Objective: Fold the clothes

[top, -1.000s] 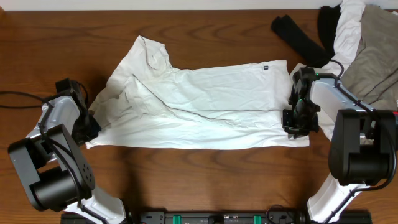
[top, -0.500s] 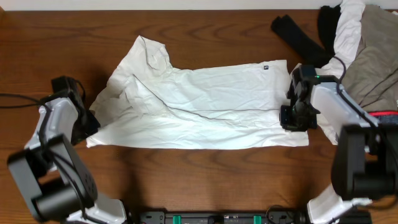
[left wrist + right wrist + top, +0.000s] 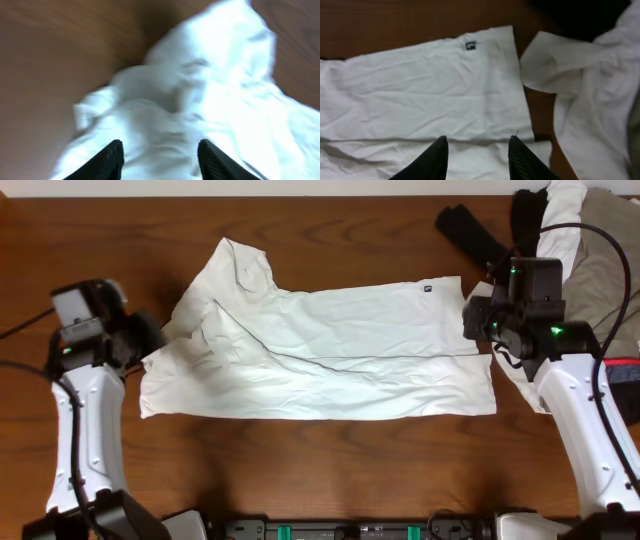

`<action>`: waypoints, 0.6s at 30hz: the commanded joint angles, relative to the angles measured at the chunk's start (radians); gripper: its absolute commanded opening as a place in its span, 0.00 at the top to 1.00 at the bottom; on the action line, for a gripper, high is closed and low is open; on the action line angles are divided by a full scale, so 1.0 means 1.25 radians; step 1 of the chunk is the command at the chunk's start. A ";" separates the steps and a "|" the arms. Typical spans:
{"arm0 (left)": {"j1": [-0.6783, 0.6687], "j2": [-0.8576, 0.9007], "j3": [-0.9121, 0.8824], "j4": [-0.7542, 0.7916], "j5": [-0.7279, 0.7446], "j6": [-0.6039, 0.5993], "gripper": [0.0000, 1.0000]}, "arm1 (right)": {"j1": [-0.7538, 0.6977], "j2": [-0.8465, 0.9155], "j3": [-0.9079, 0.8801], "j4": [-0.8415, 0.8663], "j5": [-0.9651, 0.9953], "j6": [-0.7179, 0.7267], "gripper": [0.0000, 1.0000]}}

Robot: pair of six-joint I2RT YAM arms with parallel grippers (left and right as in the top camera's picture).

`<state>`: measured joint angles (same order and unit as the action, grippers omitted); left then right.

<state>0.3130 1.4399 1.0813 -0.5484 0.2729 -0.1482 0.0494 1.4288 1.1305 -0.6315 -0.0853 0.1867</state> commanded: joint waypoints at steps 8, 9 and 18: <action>-0.147 0.245 0.330 -0.046 0.014 0.053 0.22 | 0.005 0.056 0.002 -0.005 -0.043 -0.004 0.60; -0.151 0.283 0.367 -0.045 0.014 0.053 0.21 | 0.005 0.056 0.002 -0.010 -0.043 -0.004 0.60; -0.173 0.543 0.504 0.082 0.002 0.052 0.26 | 0.005 0.056 0.002 -0.030 -0.043 -0.004 0.60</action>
<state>0.1108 2.0510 1.6958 -0.4690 0.2813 -0.0978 0.0494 1.4971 1.1301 -0.6670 -0.1314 0.1864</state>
